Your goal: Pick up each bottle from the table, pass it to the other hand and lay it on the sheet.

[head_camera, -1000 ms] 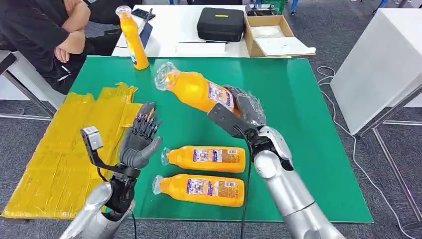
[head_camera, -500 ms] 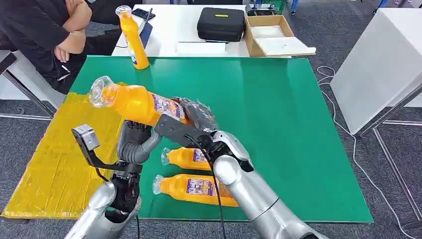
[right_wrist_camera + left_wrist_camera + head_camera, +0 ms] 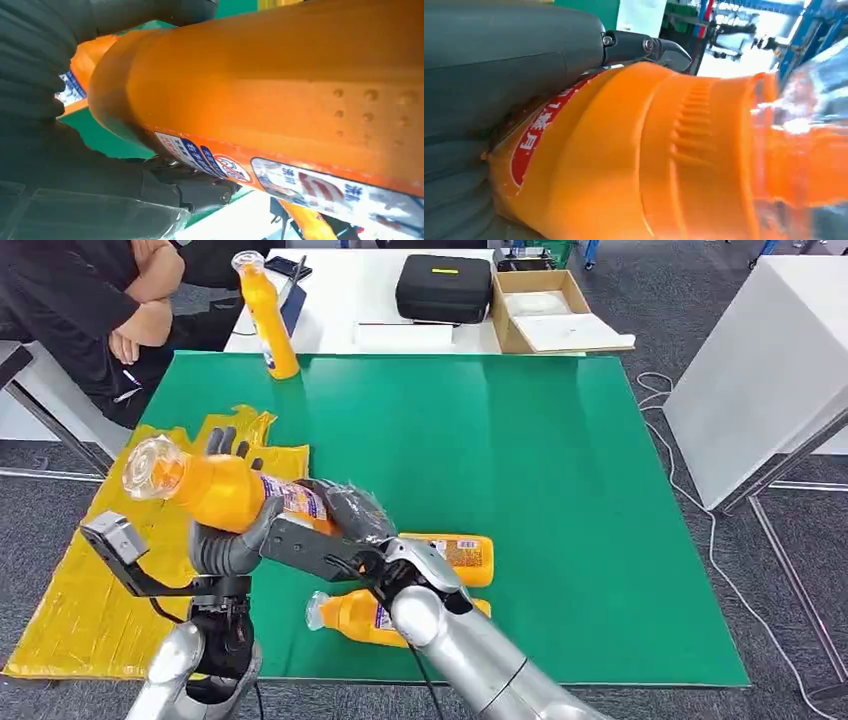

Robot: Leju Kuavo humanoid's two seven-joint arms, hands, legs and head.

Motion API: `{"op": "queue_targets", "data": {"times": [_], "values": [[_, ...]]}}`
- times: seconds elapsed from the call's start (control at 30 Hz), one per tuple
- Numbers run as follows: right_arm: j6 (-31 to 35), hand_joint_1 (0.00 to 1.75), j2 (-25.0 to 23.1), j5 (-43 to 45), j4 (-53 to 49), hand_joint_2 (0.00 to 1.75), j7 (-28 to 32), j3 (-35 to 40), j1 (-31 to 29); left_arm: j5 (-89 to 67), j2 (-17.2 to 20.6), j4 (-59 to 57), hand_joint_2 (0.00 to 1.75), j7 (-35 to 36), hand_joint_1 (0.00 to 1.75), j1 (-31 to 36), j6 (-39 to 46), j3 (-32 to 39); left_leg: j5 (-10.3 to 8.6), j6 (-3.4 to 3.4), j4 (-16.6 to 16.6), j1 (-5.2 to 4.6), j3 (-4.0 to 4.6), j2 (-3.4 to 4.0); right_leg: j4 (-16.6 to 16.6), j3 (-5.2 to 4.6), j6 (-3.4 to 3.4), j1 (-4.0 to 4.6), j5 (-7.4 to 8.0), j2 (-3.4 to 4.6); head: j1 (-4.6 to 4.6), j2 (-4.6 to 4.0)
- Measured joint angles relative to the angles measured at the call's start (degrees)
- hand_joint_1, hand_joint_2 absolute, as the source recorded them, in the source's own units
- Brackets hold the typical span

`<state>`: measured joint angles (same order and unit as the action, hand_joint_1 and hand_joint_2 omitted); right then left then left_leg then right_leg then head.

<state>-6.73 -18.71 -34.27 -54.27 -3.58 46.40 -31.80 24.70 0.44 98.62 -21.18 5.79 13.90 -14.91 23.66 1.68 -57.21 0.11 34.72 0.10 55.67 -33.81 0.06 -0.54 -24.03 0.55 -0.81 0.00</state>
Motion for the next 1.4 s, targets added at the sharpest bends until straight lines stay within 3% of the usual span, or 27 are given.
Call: {"op": "queue_targets", "data": {"times": [0.27, 0.33, 1.27, 1.3, 1.4], "values": [[-0.1, 1.75, -0.8, 0.1, 1.8, 1.75, 0.0, 0.8, 0.1, -0.5, -0.5, 1.3, 1.75, -0.3, 0.0, -0.9, 0.5, 1.5, -0.01, -0.01, 0.0, 0.0, 0.0, -0.02, 0.0, 0.01, 0.0, 0.0, 0.0, 0.0, 0.02, 0.0], [-0.1, 1.75, -0.8, 0.2, 2.0, 1.75, 0.0, 0.9, 0.1, -0.7, -0.6, 1.4, 1.75, -0.4, 1.75, -1.0, 0.5, 1.6, -0.01, -0.01, 0.0, 0.0, 0.0, -0.02, 0.0, 0.01, 0.0, 0.0, 0.0, 0.0, 0.02, 0.0], [-0.5, 1.75, -1.0, -0.3, 1.1, 1.75, -1.4, 1.1, 0.6, -1.8, -1.9, 2.4, 1.75, 0.8, 1.75, -1.9, -1.7, 3.2, -0.01, -0.01, 0.0, 0.0, -0.01, 0.0, 0.0, 0.0, 0.0, 0.0, 0.0, 0.0, 0.02, 0.0], [-0.5, 0.0, -1.0, -0.3, 1.1, 0.0, -1.4, 1.1, 0.6, -1.6, -2.0, 2.6, 1.75, 1.1, 1.75, -2.1, -2.0, 3.4, -0.01, -0.01, 0.0, 0.0, -0.01, 0.0, 0.0, 0.0, 0.0, 0.0, 0.0, 0.0, 0.02, 0.0], [-0.5, 0.0, -1.0, -1.2, 0.9, 0.0, -1.5, 1.5, 0.7, -0.5, -2.2, 3.2, 1.75, 1.6, 1.75, -2.7, -3.0, 4.2, -0.01, -0.01, 0.0, 0.0, -0.01, 0.0, 0.0, 0.0, 0.0, 0.0, 0.0, 0.0, 0.02, 0.0]]}}
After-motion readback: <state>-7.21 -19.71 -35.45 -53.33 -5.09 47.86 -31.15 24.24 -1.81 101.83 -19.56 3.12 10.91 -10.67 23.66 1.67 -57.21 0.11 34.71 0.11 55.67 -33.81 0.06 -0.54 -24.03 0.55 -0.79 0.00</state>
